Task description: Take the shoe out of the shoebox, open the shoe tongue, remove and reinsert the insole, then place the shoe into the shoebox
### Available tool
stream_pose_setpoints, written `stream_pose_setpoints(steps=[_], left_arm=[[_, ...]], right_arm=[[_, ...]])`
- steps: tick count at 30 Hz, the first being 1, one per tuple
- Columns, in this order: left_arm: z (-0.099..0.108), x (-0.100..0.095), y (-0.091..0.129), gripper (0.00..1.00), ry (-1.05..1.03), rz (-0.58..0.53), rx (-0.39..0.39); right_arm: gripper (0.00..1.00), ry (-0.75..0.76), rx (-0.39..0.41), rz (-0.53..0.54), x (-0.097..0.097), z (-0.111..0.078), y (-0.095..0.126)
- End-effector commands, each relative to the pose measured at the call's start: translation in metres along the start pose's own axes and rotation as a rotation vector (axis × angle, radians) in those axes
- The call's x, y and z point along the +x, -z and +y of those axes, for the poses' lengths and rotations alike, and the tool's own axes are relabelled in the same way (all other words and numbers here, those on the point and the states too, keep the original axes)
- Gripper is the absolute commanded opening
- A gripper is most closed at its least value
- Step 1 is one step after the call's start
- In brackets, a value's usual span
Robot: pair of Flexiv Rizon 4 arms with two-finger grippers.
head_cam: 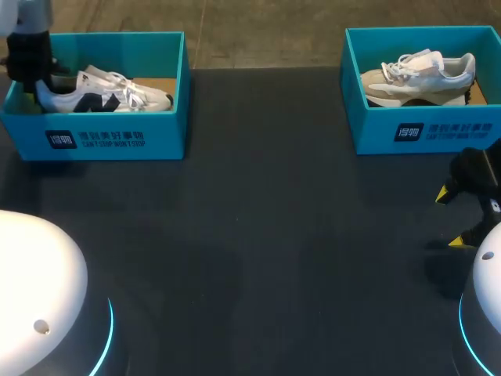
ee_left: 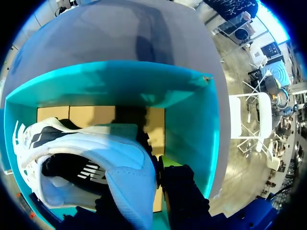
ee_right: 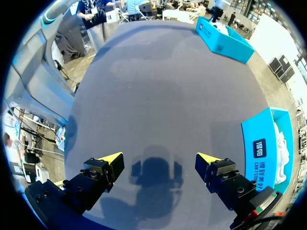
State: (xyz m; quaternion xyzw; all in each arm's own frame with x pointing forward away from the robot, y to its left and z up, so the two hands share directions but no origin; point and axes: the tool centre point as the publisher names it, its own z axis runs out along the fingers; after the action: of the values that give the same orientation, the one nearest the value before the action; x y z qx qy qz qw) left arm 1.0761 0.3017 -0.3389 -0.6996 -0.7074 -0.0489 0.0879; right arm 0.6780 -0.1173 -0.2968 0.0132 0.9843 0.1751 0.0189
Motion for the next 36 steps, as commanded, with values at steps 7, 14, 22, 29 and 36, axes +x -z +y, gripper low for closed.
stream_pose_setpoints(steps=[7, 14, 22, 29, 36], left_arm=[[-0.018, 0.003, -0.002, 0.0, -0.016, 0.003, -0.005], [-0.019, -0.002, -0.011, 0.0, -0.015, 0.004, 0.02], [-0.018, -0.005, -0.022, 0.0, -0.013, 0.014, 0.036], [-0.014, -0.006, -0.03, 0.0, -0.02, 0.017, 0.042], [-0.015, -0.006, -0.039, 0.0, -0.02, -0.015, 0.049]], right_arm=[[1.0, 0.0, 0.003, -0.001, 0.001, 0.0, 0.0], [1.0, 0.0, 0.003, -0.001, 0.001, 0.0, 0.0], [1.0, 0.0, 0.003, -0.001, 0.001, 0.0, 0.0], [1.0, 0.0, 0.003, -0.001, 0.001, 0.0, 0.0], [1.0, 0.0, 0.003, -0.001, 0.001, 0.0, 0.0]])
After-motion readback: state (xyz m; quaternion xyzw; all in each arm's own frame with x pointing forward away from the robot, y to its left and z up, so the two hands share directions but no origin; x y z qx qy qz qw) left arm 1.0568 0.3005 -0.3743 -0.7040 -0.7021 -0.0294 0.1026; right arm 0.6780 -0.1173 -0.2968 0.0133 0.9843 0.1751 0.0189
